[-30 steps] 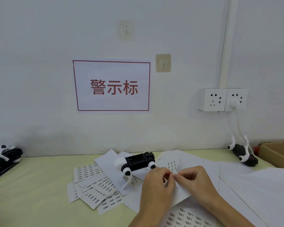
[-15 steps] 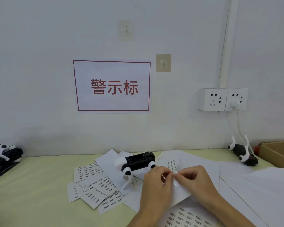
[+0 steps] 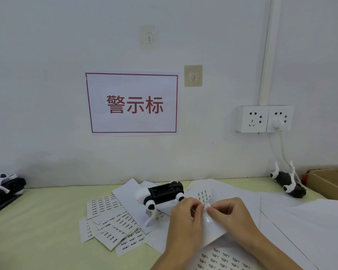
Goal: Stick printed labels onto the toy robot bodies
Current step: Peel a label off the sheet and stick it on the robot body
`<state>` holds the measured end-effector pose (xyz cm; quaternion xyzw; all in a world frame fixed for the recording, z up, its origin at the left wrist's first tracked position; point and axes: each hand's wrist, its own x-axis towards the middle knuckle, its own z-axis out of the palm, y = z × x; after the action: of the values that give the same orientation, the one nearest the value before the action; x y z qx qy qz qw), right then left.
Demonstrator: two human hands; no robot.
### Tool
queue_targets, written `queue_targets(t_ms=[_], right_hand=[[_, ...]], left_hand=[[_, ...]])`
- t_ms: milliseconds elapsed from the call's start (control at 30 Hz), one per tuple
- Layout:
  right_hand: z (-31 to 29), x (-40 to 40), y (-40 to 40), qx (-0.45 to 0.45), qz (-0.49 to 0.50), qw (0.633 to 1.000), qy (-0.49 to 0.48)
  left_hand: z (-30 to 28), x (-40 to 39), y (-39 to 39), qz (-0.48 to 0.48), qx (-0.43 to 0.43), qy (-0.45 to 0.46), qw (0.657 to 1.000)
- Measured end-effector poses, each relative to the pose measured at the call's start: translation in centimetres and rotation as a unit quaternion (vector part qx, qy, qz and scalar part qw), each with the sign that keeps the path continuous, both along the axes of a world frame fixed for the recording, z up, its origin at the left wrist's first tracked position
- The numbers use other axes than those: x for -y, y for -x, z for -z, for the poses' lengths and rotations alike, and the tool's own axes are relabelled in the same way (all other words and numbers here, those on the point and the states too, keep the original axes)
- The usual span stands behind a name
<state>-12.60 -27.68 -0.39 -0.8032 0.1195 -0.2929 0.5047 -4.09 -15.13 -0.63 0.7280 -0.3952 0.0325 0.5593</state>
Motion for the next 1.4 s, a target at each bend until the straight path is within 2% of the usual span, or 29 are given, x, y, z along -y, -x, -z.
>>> queue_targets(t_ms=[700, 900, 1167, 1400], right_hand=[[-0.9, -0.3, 0.3, -0.007, -0.016, 0.999, -0.038], [-1.1, -0.4, 0.5, -0.012, -0.021, 0.998, -0.063], [-0.8, -0.4, 0.3, -0.012, -0.012, 0.999, -0.047], [-0.1, -0.1, -0.1, -0.01, -0.009, 1.0, -0.024]], left_hand=[[-0.4, -0.2, 0.0, 0.023, -0.067, 0.029, 0.997], [-0.2, -0.2, 0.0, 0.031, -0.062, 0.033, 0.997], [0.2, 0.0, 0.0, 0.03, -0.008, 0.034, 0.999], [0.3, -0.2, 0.3, -0.006, 0.092, 0.008, 0.996]])
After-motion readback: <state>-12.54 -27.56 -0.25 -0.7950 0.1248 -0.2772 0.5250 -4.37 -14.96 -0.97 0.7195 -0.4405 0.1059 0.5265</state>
